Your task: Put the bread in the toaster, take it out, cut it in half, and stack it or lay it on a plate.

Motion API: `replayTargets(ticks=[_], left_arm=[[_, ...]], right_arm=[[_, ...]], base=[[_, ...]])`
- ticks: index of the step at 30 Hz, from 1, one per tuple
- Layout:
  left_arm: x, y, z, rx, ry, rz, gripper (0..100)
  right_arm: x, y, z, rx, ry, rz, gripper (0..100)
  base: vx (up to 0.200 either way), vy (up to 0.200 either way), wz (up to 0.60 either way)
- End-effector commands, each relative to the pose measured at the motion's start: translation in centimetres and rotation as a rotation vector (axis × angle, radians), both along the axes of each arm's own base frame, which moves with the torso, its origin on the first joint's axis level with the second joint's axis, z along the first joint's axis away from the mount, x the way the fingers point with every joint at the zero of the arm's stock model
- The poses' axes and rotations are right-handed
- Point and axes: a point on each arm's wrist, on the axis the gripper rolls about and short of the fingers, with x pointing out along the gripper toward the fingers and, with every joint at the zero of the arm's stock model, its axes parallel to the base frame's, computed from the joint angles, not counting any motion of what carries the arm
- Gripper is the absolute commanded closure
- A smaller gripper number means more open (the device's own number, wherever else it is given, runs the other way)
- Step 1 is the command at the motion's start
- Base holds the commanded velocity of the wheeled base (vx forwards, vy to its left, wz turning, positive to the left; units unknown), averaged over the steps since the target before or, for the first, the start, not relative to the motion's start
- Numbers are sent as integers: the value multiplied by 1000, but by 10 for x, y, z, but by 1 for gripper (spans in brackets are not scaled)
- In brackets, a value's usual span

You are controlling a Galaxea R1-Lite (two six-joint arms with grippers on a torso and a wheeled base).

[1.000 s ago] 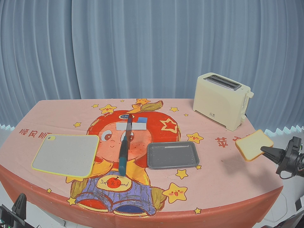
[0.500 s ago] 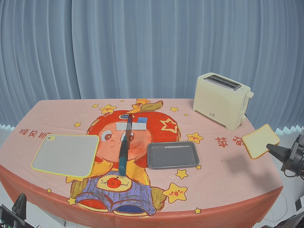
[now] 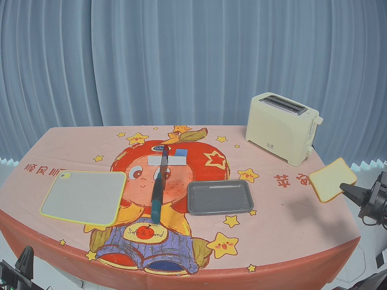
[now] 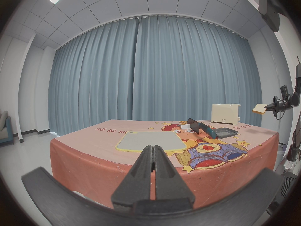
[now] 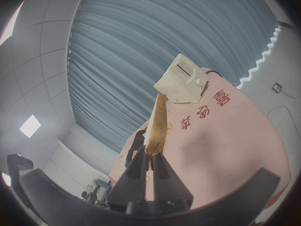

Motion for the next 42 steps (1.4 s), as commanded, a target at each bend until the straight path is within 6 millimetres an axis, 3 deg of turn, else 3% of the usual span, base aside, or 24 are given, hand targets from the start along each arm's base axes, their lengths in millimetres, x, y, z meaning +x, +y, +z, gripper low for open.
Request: replayTargets(ticks=[1,27,42], left_arm=[[1,0,-5,-1,18,0,100],[1,0,-5,-1,18,0,100],[1,0,-5,-1,18,0,100]], right_arm=[[-1,0,4,-25,-36,4,100],[-2,1,46,-182,-320,22,100],[3,-1,57,-336,-457,30,100]], base=[[0,0,0],[0,0,0],[0,0,0]])
